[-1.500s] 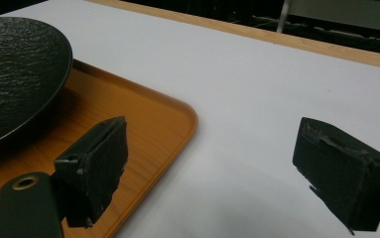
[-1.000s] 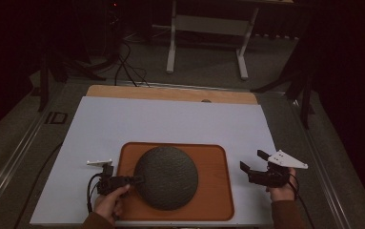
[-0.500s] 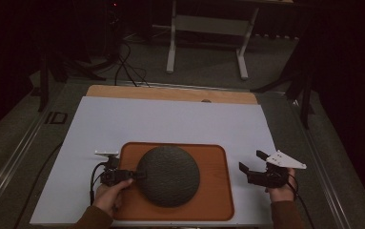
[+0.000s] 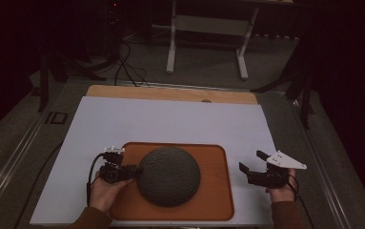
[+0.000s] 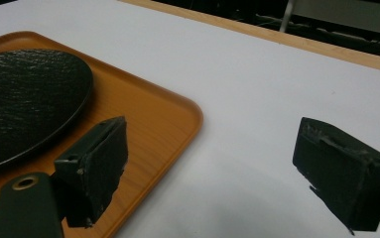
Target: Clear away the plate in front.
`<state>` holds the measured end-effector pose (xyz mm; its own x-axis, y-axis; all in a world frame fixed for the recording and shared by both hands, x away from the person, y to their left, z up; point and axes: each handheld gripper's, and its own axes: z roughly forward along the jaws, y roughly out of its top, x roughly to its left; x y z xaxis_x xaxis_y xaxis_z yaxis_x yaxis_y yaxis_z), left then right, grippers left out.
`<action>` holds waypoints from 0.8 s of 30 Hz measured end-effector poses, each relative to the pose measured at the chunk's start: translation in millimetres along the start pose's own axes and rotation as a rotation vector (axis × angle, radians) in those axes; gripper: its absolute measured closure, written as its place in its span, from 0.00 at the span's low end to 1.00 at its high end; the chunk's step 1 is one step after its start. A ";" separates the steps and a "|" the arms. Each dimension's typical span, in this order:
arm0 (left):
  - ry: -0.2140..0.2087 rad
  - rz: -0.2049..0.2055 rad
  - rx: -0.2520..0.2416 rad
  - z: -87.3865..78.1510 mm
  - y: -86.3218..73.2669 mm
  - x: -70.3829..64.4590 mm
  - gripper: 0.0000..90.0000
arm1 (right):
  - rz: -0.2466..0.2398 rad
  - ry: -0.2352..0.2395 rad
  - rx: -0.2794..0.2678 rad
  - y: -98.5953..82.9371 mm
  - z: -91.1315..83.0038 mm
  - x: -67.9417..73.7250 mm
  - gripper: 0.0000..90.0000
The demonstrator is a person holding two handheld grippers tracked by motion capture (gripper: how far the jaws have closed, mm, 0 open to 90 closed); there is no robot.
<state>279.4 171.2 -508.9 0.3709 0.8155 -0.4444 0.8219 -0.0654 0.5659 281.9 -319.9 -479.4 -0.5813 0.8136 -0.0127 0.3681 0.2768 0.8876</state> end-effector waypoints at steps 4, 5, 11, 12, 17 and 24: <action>0.057 0.060 -0.053 -11.1 3.5 -1.4 0.63 | -0.004 0.000 0.002 0.2 0.0 0.4 0.15; 0.066 0.070 -0.067 -14.2 4.1 -1.3 0.62 | -0.008 -0.002 0.004 0.3 0.0 0.9 0.15; 0.119 0.113 -0.136 -31.7 7.6 2.9 0.55 | -0.023 -0.004 0.010 0.8 0.9 2.3 0.15; 0.128 0.116 -0.150 -35.1 8.3 4.3 0.54 | -0.022 -0.004 0.009 0.7 0.7 2.4 0.15; 0.203 0.160 -0.215 -54.7 10.7 14.5 0.51 | -0.021 -0.007 0.007 0.5 -0.1 1.7 0.15; 0.297 0.179 -0.294 -79.1 11.5 35.8 0.47 | -0.025 -0.006 0.003 1.0 0.0 2.4 0.15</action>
<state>267.9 245.2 -463.3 0.3211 0.9384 -0.1275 0.5822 -0.0894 0.8081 280.8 -317.6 -478.6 -0.5861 0.8094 -0.0373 0.3559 0.2985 0.8856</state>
